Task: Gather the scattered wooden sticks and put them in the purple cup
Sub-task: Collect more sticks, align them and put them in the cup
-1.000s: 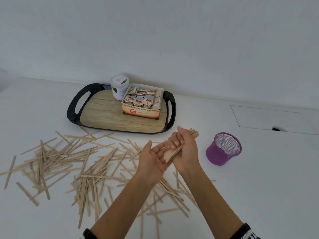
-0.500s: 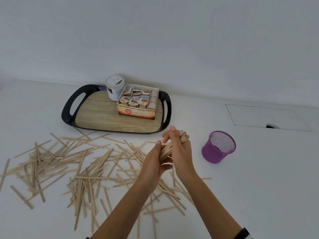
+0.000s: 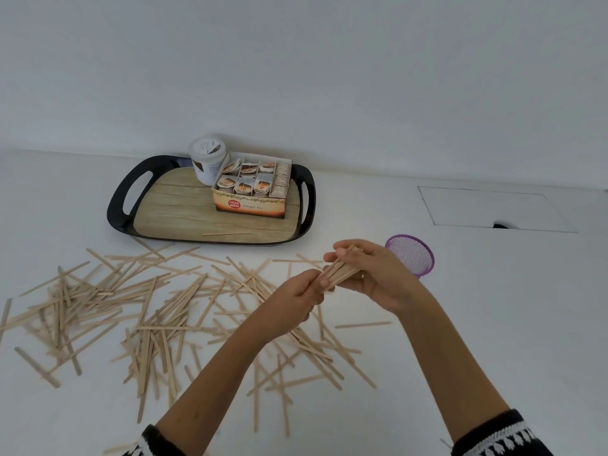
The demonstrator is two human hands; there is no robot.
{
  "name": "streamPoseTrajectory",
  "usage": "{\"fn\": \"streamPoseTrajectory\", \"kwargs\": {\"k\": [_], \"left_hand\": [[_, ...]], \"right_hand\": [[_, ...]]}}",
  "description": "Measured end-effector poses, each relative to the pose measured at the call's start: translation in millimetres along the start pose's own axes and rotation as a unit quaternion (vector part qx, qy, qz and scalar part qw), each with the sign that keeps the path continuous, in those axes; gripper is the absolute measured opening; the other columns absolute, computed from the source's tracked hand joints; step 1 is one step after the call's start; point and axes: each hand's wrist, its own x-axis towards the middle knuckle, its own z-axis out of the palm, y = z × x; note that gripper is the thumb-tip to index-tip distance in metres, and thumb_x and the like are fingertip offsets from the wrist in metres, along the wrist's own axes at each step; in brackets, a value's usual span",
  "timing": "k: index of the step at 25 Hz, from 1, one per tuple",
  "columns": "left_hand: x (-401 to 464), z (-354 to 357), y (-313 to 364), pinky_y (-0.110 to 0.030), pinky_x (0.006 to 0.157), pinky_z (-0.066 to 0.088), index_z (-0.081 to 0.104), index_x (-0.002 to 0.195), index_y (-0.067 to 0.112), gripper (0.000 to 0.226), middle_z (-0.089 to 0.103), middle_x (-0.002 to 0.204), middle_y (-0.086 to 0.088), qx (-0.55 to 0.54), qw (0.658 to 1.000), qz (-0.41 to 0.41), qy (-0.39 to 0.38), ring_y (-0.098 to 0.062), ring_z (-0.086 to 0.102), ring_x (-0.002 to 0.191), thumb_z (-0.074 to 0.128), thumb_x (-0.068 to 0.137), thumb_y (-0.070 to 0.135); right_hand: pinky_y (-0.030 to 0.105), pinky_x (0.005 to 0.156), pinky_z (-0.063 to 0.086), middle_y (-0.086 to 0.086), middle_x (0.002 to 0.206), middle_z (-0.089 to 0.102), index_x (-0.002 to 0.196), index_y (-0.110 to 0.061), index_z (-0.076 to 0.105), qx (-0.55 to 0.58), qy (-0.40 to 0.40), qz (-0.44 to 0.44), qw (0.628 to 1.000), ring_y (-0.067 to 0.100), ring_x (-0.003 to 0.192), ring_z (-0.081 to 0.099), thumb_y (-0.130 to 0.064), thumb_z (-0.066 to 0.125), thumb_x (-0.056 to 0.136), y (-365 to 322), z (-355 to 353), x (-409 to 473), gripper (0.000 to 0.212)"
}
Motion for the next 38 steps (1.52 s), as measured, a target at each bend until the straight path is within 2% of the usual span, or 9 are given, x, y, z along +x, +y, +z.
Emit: {"fn": "streamPoseTrajectory", "kwargs": {"k": [5, 11, 14, 16, 19, 25, 28, 32, 38], "left_hand": [[3.4, 10.7, -4.1, -0.019, 0.053, 0.033, 0.055, 0.092, 0.024, 0.024, 0.046, 0.07, 0.007, 0.178, 0.983, 0.027, 0.025, -0.005, 0.037, 0.055, 0.034, 0.103, 0.028], [14.6, 34.7, 1.2, -0.019, 0.057, 0.04, 0.056, 0.105, 0.015, 0.031, 0.052, 0.074, 0.003, 0.12, 0.992, 0.025, 0.017, -0.01, 0.047, 0.063, 0.038, 0.1, 0.04], [15.5, 39.9, -14.3, -0.027, 0.086, 0.043, 0.05, 0.127, 0.017, 0.052, 0.058, 0.113, -0.002, 0.184, 0.98, 0.015, 0.078, -0.015, 0.055, 0.104, 0.032, 0.096, 0.054], [10.7, 41.9, -36.1, -0.035, 0.105, 0.033, 0.039, 0.141, 0.012, 0.055, 0.044, 0.14, -0.004, 0.357, 0.923, -0.01, 0.141, -0.021, 0.038, 0.131, 0.03, 0.1, 0.048], [-0.5, 49.5, -67.9, -0.045, 0.115, 0.014, 0.02, 0.15, 0.013, 0.06, 0.013, 0.16, -0.007, 0.51, 0.845, -0.079, 0.138, -0.026, 0.005, 0.147, 0.023, 0.1, 0.047], [-8.7, 63.3, -92.7, -0.049, 0.116, 0.001, 0.011, 0.152, 0.016, 0.067, -0.005, 0.161, -0.005, 0.558, 0.809, -0.102, 0.151, -0.027, -0.011, 0.147, 0.009, 0.097, 0.053], [-10.9, 64.1, -93.1, -0.048, 0.116, 0.003, 0.015, 0.152, 0.016, 0.075, 0.001, 0.161, -0.003, 0.567, 0.802, -0.088, 0.167, -0.026, -0.004, 0.148, -0.004, 0.09, 0.055], [-11.4, 63.7, -94.9, -0.046, 0.116, 0.002, 0.013, 0.152, 0.017, 0.076, 0.001, 0.161, -0.002, 0.564, 0.804, -0.079, 0.173, -0.024, -0.005, 0.148, -0.006, 0.089, 0.054], [-12.0, 64.0, -95.5, -0.047, 0.116, 0.005, 0.016, 0.152, 0.016, 0.075, 0.004, 0.161, -0.002, 0.563, 0.803, -0.068, 0.184, -0.024, -0.002, 0.148, -0.002, 0.09, 0.054]], "right_hand": [[0.021, 0.064, 0.056, 0.009, 0.089, 0.075, 0.092, -0.013, 0.073, -0.218, 0.011, 0.019, 0.976, 0.018, 0.084, 0.073, -0.011, 0.076, 0.078, -20.6, -30.9, -15.6, 0.015], [0.021, 0.066, 0.059, 0.015, 0.081, 0.073, 0.087, -0.005, 0.074, -0.305, 0.081, -0.041, 0.948, 0.017, 0.073, 0.072, 0.002, 0.074, 0.075, -40.0, -42.3, -30.3, 0.014], [0.016, 0.064, 0.057, 0.015, 0.077, 0.071, 0.087, -0.002, 0.075, -0.359, 0.151, -0.111, 0.914, 0.012, 0.065, 0.067, 0.005, 0.073, 0.074, -70.5, -61.9, -32.6, 0.016], [0.006, 0.059, 0.051, 0.01, 0.073, 0.069, 0.088, -0.004, 0.075, -0.416, 0.202, -0.157, 0.873, 0.003, 0.055, 0.064, 0.004, 0.073, 0.074, -91.7, -79.8, -32.0, 0.016], [0.0, 0.051, 0.039, 0.009, 0.071, 0.069, 0.085, -0.009, 0.076, -0.575, 0.219, -0.162, 0.771, 0.015, 0.056, 0.063, 0.0, 0.071, 0.075, -105.5, -102.8, -20.8, 0.015], [0.008, 0.053, 0.037, 0.007, 0.083, 0.075, 0.084, -0.01, 0.077, -0.763, 0.04, -0.055, 0.643, 0.017, 0.073, 0.067, -0.001, 0.065, 0.073, -75.1, -102.8, 25.4, 0.018], [0.022, 0.068, 0.05, 0.01, 0.082, 0.074, 0.08, -0.009, 0.076, -0.764, 0.0, -0.018, 0.645, 0.022, 0.074, 0.068, 0.002, 0.061, 0.072, -66.2, -100.3, 38.8, 0.02], [0.025, 0.065, 0.046, 0.003, 0.088, 0.068, 0.091, -0.011, 0.075, -0.778, -0.018, -0.017, 0.627, 0.017, 0.079, 0.059, -0.002, 0.066, 0.074, -67.1, -99.0, 42.6, 0.022], [0.024, 0.074, 0.046, 0.006, 0.09, 0.073, 0.089, -0.012, 0.075, -0.724, 0.138, -0.132, 0.663, 0.017, 0.08, 0.064, -0.001, 0.07, 0.076, -91.1, -96.3, 17.9, 0.017]]}}
